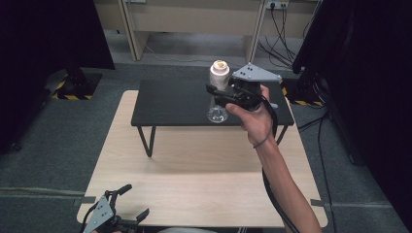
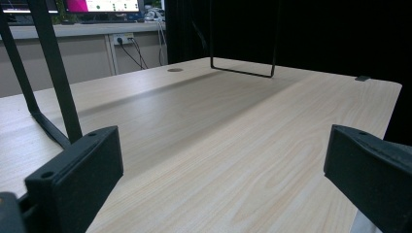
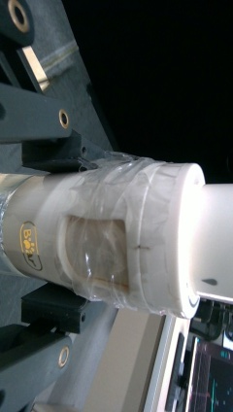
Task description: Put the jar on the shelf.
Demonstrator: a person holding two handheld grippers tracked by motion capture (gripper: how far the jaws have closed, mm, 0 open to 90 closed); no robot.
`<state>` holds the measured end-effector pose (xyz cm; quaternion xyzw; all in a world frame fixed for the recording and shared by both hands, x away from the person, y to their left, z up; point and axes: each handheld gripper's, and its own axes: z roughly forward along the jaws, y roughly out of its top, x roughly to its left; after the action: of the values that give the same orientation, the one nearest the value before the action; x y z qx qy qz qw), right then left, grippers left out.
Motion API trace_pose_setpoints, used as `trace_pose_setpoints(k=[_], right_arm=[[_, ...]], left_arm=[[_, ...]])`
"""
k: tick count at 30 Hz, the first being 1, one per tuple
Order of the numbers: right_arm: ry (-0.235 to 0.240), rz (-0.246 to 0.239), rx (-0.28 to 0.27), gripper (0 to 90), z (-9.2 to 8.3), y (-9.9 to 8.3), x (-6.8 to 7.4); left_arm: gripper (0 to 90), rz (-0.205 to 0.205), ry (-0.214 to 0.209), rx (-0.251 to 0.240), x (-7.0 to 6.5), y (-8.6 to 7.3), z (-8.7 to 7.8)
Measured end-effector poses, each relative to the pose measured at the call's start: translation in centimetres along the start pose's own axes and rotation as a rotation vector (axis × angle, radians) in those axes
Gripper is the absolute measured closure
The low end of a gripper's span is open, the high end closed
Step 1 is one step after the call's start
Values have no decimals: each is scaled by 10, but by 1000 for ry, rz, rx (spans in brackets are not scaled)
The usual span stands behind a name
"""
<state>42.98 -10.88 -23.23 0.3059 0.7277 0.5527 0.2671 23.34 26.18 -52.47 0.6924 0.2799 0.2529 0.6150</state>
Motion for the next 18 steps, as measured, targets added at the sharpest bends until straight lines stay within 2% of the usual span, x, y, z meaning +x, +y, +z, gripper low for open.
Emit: trace_pose_setpoints(k=[7,18], right_arm=[[-65,24,9,452,17,-3,-14],[-109,37,23,452,36,-5,-22]], left_arm=[[0,1,-1,-1,0,0,0],[0,2,-1,-4,0,0,0]])
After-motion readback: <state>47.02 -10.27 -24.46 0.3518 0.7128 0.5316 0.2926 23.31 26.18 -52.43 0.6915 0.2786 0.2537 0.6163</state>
